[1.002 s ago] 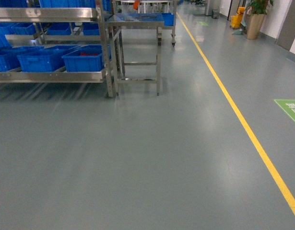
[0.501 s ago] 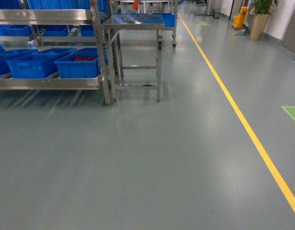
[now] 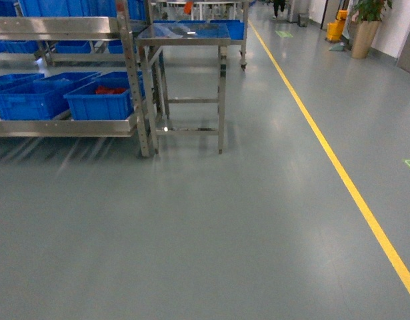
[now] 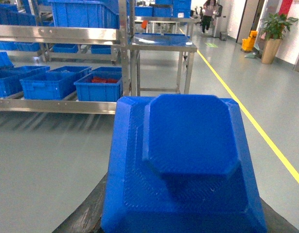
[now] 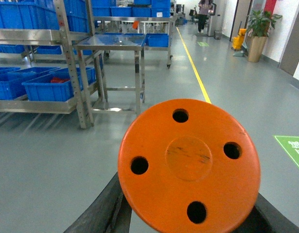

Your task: Sort blue parts and orange caps into right shelf containers

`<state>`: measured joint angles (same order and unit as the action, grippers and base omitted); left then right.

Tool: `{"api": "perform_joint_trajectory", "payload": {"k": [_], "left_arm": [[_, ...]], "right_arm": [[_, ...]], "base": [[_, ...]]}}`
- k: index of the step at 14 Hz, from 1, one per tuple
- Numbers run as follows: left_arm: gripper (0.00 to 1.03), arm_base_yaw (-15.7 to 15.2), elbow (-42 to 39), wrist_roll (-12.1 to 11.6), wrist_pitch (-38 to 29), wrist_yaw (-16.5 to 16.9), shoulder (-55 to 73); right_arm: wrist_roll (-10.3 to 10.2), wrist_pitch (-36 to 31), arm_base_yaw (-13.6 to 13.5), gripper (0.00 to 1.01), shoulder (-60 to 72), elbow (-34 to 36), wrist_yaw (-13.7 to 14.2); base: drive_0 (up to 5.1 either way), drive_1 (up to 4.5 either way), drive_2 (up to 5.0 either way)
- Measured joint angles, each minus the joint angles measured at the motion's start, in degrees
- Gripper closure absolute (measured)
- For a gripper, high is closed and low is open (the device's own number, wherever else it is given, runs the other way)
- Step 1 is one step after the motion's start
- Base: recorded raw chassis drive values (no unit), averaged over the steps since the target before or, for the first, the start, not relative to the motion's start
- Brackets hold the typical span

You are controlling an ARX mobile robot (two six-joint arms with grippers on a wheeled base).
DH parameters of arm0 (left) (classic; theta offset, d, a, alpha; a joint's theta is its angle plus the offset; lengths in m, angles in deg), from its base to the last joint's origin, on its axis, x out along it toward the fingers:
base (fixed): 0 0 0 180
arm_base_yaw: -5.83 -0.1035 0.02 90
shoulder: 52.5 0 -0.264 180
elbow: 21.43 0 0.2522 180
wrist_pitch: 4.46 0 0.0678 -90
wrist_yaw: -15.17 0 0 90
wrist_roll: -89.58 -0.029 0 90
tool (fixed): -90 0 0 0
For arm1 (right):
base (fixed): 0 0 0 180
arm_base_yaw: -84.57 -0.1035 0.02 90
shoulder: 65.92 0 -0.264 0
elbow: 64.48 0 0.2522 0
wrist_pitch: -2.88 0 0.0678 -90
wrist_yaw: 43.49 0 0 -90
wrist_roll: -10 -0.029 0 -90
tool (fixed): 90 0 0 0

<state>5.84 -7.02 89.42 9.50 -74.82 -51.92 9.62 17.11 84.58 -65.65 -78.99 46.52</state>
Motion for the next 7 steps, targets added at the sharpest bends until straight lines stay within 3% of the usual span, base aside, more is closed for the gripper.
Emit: {"api": "perform_joint_trajectory", "payload": {"k": [7], "left_arm": [[0.61,0.0,0.0,0.0,0.3,0.0,0.0]], "right_arm": [[0.0,-0.2,0.0,0.58,0.0,0.0,0.0]], "base": [[0.0,4.29,-4.4]]}}
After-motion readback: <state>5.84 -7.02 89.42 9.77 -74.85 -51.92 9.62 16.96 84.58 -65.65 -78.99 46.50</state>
